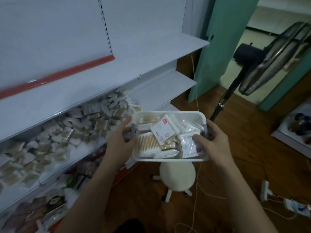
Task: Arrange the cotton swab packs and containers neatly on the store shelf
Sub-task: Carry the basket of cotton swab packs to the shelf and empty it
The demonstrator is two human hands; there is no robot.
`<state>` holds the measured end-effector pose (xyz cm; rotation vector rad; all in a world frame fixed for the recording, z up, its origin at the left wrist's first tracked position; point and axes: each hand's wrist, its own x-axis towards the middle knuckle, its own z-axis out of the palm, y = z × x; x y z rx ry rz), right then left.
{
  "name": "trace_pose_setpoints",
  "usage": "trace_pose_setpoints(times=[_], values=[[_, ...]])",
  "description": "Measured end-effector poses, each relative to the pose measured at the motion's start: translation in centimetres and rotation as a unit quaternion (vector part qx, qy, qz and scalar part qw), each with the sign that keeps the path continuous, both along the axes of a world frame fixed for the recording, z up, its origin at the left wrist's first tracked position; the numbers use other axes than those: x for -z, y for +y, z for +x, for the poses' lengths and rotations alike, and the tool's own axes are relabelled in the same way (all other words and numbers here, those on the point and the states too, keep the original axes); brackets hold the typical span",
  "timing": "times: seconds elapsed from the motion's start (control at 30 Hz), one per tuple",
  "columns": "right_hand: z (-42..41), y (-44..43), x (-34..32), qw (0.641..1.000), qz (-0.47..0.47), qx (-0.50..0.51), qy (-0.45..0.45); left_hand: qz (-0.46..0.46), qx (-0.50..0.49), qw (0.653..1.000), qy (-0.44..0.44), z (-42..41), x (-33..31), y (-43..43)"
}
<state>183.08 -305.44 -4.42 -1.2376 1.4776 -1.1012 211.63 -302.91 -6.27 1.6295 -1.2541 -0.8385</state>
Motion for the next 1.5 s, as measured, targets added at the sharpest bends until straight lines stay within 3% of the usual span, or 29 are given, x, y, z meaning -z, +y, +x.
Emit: trace_pose_setpoints(times=[0.13, 0.5, 0.57, 0.8, 1.13, 1.3, 1.5], values=[[0.0, -5.6, 1.4, 1.000, 0.005, 0.011, -0.019, -0.013, -0.028, 1.000, 0.000, -1.0, 0.9, -6.6], [-0.4, -21.8, 3.1, 0.998, 0.041, 0.026, 0.026, 0.003, 0.051, 0.999, -0.016, 0.0, 4.5, -22.8], [0.2, -24.4, 3.3, 0.999, 0.040, 0.016, 0.027, 0.021, 0.033, 0.999, -0.014, 0.3, 4.7, -24.8], [2.5, -34.9, 7.4, 0.995, 0.070, -0.063, 0.014, 0.058, -0.015, 0.990, -0.126, 2.1, 7.6, -30.5], [3.2, -55.2, 17.3, 0.981, 0.070, -0.178, 0.023, 0.114, -0.160, 0.971, -0.134, -1.5, 14.1, -42.0], [4.9, -61.0, 19.1, 0.979, 0.065, -0.194, 0.010, 0.118, -0.207, 0.965, -0.114, -1.3, 16.3, -46.3], [7.8, -64.0, 25.7, 0.976, 0.011, -0.216, 0.015, 0.075, -0.261, 0.960, -0.067, 1.8, 23.0, -49.1]])
